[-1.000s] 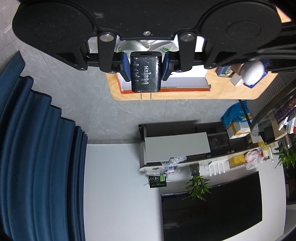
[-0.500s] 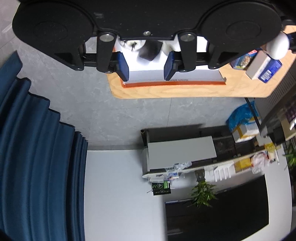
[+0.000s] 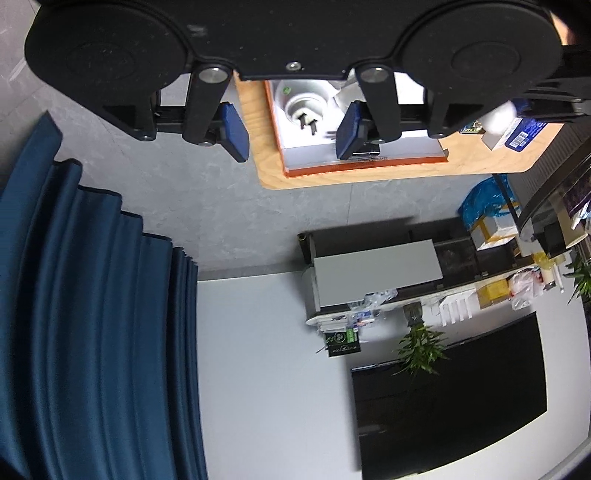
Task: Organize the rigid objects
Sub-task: 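Lower the bottle and charger into the white box and open both grippers, then grasp the blue tin with the left gripper while the right grasps the red card box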
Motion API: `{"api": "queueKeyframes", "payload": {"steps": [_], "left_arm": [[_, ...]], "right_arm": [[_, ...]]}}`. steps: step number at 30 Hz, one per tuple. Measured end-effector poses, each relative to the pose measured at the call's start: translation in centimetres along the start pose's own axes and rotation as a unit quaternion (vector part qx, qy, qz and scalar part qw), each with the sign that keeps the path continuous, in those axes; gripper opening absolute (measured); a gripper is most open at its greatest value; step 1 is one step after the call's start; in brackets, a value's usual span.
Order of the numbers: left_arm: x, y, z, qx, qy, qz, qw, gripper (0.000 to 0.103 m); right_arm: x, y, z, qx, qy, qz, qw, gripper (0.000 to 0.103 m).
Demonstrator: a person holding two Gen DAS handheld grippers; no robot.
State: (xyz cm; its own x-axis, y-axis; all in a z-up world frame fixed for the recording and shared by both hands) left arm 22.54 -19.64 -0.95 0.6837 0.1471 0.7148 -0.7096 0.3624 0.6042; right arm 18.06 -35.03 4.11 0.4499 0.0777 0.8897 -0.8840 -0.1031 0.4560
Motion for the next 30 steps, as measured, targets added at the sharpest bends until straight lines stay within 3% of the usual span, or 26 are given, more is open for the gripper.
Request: {"api": "queueKeyframes", "payload": {"steps": [3,7,12,20,22,24,30], "left_arm": [[0.5,0.0,0.9,-0.016,0.001,0.005,0.9999,0.051],[1.0,0.8,1.0,-0.026,0.01,0.02,0.9994,0.061],[1.6,2.1,-0.1,-0.014,0.022,0.036,0.999,0.066],[1.6,5.8,-4.4,0.037,0.056,0.059,0.996,0.077],[1.1,6.8,-5.9,0.058,0.063,0.058,0.9946,0.079],[0.6,8.0,-7.6,0.076,0.074,0.058,0.9927,0.081],[-0.8,11.3,-13.3,0.132,0.11,0.061,0.9833,0.085]], "right_arm": [[0.2,0.9,0.1,-0.002,-0.007,0.009,1.0,0.068],[0.9,2.1,-0.1,-0.01,0.005,0.021,1.0,0.071],[1.7,3.2,-1.2,-0.006,0.015,0.036,0.999,0.072],[2.0,3.7,-5.1,0.024,0.041,0.037,0.998,0.073],[1.7,3.6,-6.5,0.034,0.051,0.033,0.998,0.077],[1.5,3.4,-8.2,0.048,0.065,0.028,0.996,0.083],[0.8,2.5,-13.4,0.091,0.089,0.012,0.992,0.084]]}}
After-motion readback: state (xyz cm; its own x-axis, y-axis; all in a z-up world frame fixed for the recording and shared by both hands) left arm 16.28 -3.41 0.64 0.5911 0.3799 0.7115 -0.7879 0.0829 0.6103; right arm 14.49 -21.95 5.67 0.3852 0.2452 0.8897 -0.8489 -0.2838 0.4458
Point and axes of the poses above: each gripper's, at about its wrist camera, not at the fingertips, and y roughly against the way its jaws point, z to its right, x to its top, the point moved 10 cm from there along -y, roughly the way its jaws point, and after that the axes turned 12 degrees about y, right-handed, at the moved point
